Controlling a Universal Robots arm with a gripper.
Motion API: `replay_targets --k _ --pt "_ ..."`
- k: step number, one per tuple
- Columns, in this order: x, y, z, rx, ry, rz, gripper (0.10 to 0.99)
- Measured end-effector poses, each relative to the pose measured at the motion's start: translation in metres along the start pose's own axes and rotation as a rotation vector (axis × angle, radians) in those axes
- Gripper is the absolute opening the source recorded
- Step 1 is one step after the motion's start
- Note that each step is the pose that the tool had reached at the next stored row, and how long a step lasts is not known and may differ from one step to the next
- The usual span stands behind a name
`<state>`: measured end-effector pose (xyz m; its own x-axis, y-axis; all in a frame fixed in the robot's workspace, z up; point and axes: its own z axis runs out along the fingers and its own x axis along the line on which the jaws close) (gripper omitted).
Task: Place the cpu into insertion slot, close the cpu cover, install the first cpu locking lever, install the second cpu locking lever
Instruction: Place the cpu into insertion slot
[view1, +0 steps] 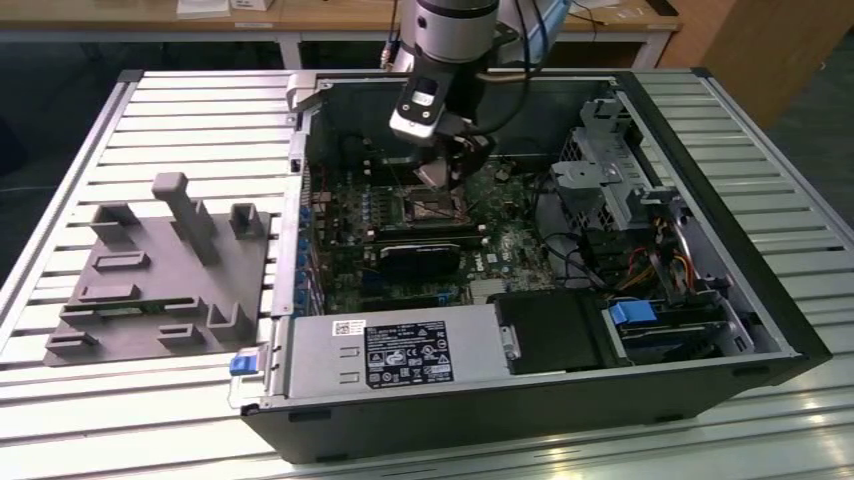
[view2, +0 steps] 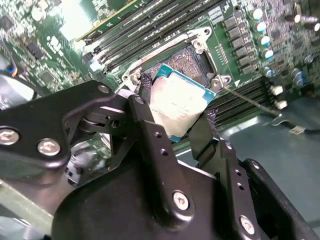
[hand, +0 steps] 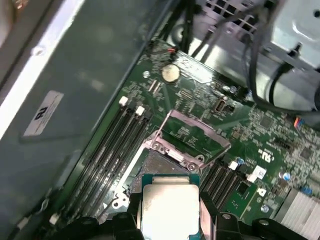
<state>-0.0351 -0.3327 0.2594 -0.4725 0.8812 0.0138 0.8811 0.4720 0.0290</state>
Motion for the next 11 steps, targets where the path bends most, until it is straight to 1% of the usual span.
replay_targets --k 11 --pt "-0.0001 -0.0002 0.0052 -0.003 -0.0059 0.199 0.541"
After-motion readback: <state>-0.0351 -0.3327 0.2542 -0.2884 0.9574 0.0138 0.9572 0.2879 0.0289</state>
